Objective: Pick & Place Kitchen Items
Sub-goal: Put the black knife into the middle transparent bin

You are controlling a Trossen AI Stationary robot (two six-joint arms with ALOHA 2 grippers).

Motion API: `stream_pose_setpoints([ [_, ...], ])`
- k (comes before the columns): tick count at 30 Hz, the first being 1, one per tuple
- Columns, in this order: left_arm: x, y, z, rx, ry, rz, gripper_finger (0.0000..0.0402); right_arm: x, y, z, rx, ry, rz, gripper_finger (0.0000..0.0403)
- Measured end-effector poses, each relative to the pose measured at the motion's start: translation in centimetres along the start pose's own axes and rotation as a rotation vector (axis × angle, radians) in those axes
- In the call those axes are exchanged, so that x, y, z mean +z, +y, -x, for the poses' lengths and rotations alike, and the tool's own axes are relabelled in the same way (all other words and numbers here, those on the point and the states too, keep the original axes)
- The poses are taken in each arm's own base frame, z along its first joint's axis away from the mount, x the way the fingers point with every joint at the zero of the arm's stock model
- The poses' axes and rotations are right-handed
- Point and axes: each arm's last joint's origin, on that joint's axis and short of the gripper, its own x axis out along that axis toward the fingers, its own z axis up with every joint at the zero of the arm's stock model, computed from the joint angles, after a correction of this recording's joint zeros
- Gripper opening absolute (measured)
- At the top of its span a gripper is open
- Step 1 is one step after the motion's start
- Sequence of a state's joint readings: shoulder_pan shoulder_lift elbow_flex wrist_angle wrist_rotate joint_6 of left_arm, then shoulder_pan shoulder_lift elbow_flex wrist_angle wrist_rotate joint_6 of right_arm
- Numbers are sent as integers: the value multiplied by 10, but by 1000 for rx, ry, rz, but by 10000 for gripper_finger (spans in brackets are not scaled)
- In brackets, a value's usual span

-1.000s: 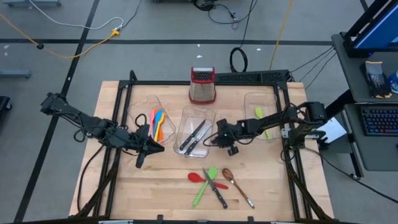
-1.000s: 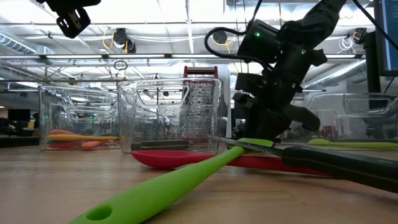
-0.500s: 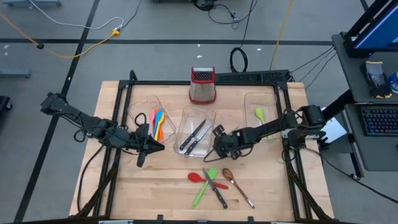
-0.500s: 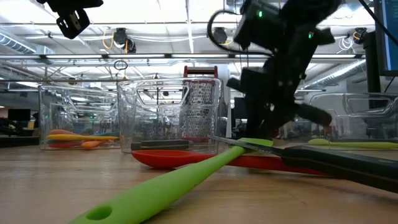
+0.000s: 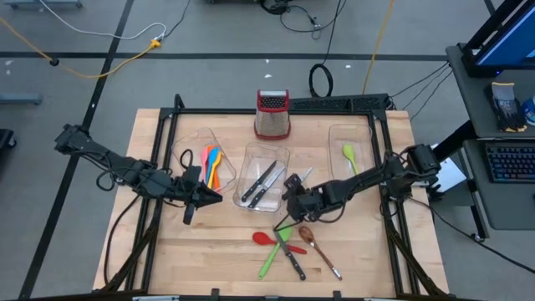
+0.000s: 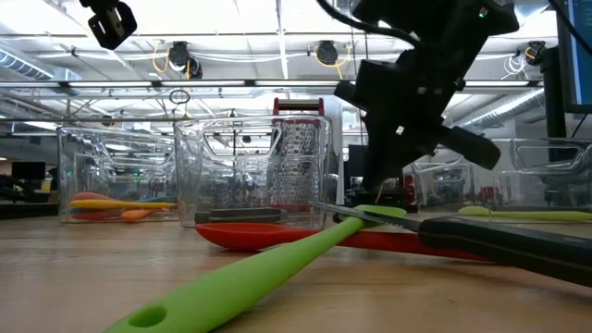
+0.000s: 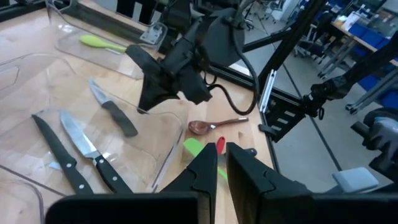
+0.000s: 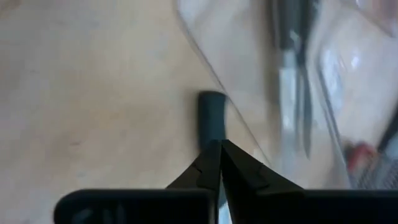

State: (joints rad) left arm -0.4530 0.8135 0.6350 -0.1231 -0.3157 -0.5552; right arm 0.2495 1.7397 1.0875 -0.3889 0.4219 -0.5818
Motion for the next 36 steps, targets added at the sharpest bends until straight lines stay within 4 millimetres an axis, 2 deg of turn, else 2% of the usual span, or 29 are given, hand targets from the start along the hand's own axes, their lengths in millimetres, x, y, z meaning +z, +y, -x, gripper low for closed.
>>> stream_pose_setpoints([
  [5, 0, 0, 0, 0, 0, 0, 37, -8, -6, -3, -27, 69, -24, 28],
  [9, 0, 0, 0, 0, 1, -1, 37, -18, -9, -6, 15, 124, -24, 63],
  [16, 0, 0, 0, 3, 5, -12, 37, -24, -18, -11, 78, 84, -79, 142],
  [20, -1, 0, 0, 3, 5, -21, 37, -30, -24, -15, 114, 72, -94, 170],
  [28, -1, 0, 0, 3, 6, -21, 37, -36, -35, -22, 174, 6, -128, 168],
  [36, -1, 0, 0, 5, 7, -25, 37, -37, -25, -49, 209, 62, -91, 166],
])
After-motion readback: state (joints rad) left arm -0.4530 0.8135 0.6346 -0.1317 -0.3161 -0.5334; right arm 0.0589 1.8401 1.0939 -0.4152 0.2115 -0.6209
